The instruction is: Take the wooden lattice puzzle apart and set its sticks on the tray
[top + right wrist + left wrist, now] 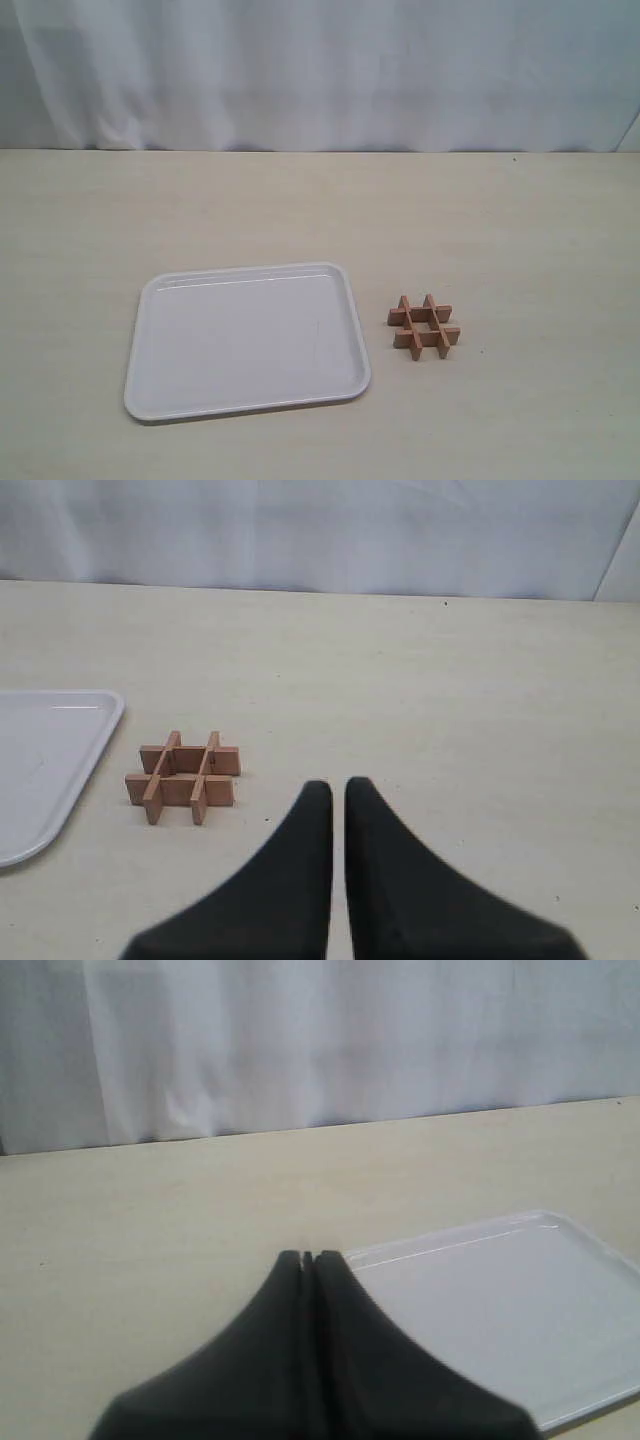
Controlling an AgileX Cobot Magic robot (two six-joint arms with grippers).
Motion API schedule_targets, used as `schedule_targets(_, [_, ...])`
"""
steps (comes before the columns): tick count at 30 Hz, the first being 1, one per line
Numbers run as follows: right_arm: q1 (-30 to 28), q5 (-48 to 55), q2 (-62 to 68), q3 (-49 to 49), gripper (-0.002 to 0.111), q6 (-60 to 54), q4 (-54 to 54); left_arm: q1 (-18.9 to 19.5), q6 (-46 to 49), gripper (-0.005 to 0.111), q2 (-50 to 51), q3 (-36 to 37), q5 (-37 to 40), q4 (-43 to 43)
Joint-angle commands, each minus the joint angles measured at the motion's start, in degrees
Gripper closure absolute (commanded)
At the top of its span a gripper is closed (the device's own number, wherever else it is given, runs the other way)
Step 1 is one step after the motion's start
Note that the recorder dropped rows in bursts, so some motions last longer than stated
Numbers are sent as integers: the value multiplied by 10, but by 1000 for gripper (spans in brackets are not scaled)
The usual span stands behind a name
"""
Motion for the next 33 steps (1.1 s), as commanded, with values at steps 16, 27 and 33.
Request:
schedule_targets(16, [-4, -42, -4, 1, 104, -3, -1, 0, -2, 107, 0, 1, -6, 0])
schedule_targets(27, [-4, -159, -4, 1, 104, 58, 36, 0, -2, 107, 0, 1, -6, 0])
schedule_targets(33, [-4, -193, -4, 1, 104, 63, 187, 0, -2, 107, 0, 1, -6, 0])
